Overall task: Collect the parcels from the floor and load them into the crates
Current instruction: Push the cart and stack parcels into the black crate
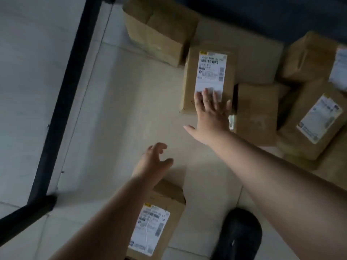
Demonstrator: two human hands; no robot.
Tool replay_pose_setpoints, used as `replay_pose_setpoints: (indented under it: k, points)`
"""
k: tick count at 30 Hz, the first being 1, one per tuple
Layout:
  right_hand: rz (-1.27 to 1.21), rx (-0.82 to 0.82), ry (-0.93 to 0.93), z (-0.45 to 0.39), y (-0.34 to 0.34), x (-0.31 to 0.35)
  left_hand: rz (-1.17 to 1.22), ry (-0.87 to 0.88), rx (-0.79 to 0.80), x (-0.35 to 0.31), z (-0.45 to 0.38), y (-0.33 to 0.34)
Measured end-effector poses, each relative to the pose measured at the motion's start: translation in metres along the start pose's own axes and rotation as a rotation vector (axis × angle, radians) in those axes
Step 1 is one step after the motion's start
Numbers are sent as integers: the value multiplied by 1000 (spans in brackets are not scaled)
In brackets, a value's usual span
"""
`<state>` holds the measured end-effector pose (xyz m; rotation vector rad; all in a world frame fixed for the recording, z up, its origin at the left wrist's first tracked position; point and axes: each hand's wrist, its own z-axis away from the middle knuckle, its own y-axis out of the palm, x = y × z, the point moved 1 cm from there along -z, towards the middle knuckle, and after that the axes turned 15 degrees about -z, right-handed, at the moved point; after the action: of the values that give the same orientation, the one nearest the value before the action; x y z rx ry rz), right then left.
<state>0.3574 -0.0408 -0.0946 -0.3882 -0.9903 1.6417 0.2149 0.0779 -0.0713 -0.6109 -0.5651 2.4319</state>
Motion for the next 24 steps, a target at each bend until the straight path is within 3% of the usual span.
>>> replay_pose_setpoints:
  k: [4,6,10,13,20,24]
  points:
    - [-14,35,-40,32,25,7,-492,62,181,59,41,37]
    - [-18,73,-51,47,33,7,-589,113,230,75,54,51]
    - [-47,133,-33,72,44,11,-524,55,115,80,50,63]
    - [-141,90,10,66,39,12,-340,-71,-5,86,39,61]
    - [-161,6,1,38,29,1,-120,-266,-430,69,-18,-19]
    - [-142,-14,-30,40,29,-2,-14,-278,-473,55,-44,-46]
